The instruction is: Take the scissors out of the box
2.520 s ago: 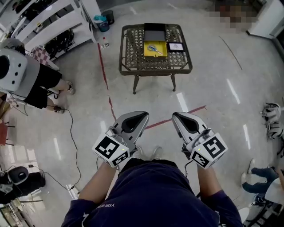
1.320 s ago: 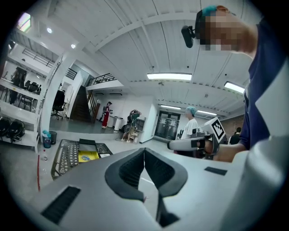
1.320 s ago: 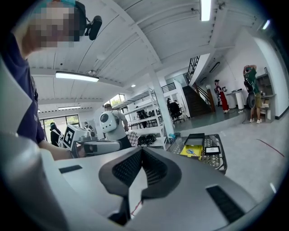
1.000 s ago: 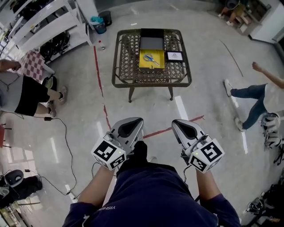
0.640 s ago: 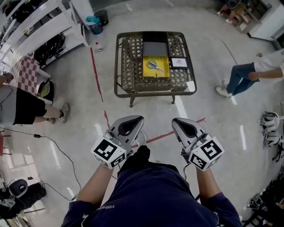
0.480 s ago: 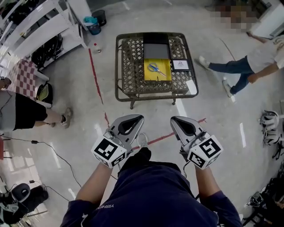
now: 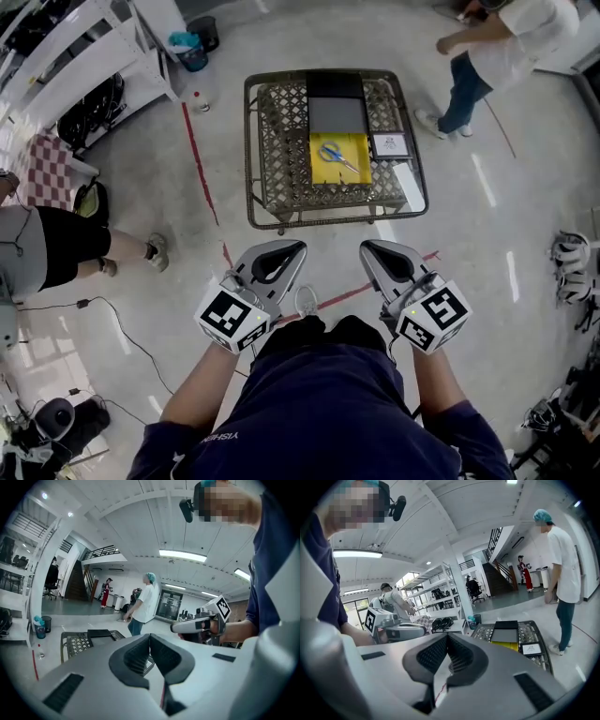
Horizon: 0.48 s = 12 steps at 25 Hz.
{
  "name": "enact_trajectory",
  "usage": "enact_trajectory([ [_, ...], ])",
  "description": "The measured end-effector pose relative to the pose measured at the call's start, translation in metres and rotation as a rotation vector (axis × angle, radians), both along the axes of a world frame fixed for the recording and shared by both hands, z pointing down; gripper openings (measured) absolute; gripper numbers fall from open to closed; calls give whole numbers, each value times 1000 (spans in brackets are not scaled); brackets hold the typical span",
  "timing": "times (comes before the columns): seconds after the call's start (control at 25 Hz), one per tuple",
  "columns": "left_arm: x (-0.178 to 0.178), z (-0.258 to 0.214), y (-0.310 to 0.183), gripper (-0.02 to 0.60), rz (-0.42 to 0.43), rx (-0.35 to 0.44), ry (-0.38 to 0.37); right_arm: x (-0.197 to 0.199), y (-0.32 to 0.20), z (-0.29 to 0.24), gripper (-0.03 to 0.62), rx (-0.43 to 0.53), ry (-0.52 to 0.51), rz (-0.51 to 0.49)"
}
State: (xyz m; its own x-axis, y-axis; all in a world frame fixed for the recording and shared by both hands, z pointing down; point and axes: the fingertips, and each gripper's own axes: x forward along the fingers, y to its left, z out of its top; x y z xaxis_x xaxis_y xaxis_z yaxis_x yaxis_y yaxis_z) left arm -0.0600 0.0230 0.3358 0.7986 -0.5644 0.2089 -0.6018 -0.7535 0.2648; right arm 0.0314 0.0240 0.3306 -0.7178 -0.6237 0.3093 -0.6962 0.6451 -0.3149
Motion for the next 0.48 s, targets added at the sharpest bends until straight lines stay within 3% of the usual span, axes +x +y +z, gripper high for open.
enact_trajectory([
  [0.48,6,22,-63,24,-27,-30,-8,9,-68,22,18,-22,1,-14],
])
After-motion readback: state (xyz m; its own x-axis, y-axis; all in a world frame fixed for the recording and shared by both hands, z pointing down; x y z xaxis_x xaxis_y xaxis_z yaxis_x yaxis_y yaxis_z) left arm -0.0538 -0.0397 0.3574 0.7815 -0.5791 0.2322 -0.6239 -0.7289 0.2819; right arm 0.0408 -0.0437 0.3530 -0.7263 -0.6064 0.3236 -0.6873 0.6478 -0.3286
